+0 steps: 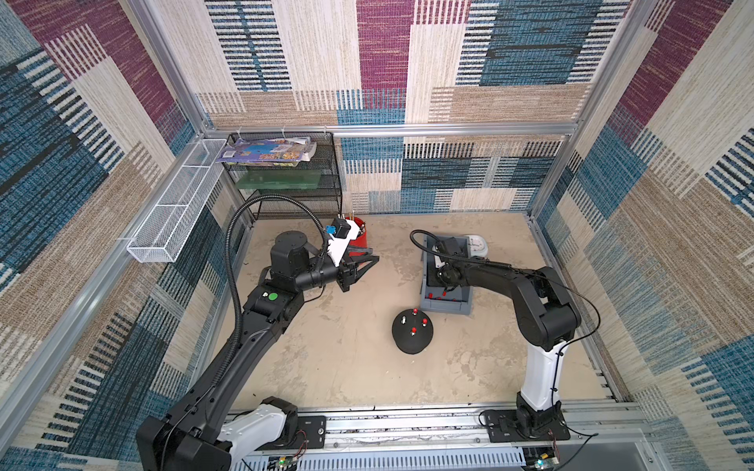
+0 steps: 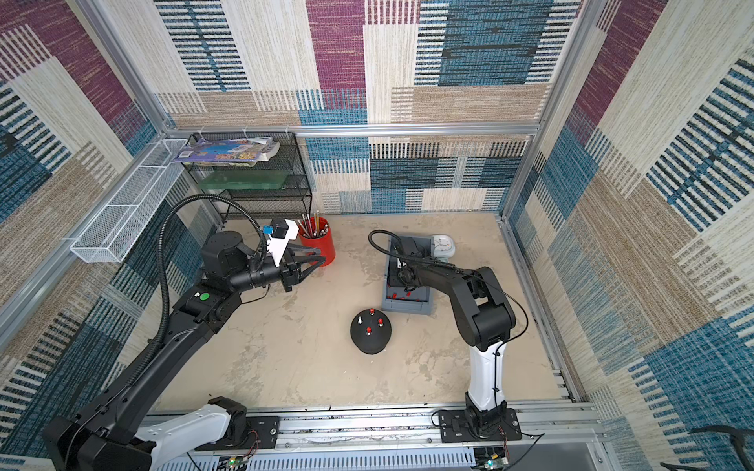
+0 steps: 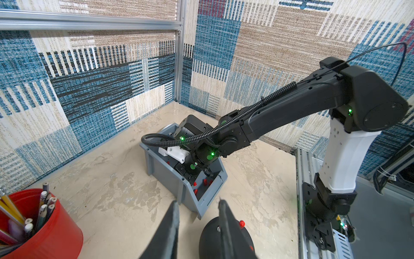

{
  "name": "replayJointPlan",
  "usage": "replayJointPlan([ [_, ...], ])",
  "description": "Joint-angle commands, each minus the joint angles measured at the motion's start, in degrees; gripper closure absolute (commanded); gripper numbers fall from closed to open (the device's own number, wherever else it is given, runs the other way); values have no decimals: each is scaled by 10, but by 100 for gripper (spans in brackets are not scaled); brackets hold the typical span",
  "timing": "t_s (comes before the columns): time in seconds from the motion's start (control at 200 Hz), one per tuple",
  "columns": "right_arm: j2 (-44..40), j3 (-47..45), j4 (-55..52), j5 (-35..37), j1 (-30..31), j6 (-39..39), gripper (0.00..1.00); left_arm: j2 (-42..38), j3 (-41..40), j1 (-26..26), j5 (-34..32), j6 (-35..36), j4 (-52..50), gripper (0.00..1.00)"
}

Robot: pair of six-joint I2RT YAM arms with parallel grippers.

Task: Cover the protruding screws with screw protection sleeves
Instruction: Pick up the screw protection sleeve from the storage box.

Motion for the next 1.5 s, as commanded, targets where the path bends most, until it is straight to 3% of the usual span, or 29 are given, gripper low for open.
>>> replayJointPlan([
  [0.0,-9,-1,-28,6,1,-5,91,-1,2,-1,3,-6,8,70],
  [0.235,-56,-14,-16,11,-1,-3,94,3,1,-1,-25,-17,15,70],
  [0.371,-131,-41,17,-14,-2,0,94,25,5,-1,-46,-72,46,70],
  [0.676,-377,-149,228,-181,16,6,92,61,16,-44,-34,-202,153,71],
  [0.907,-516,-189,397,-262,96,-44,93,75,-8,-116,-2,-246,297,75],
  [1.322,-558,-186,470,-298,162,-56,96,57,-19,-161,79,-238,394,84],
  [1.498,-569,-190,478,-288,167,-54,96,42,-27,-168,94,-216,408,82],
])
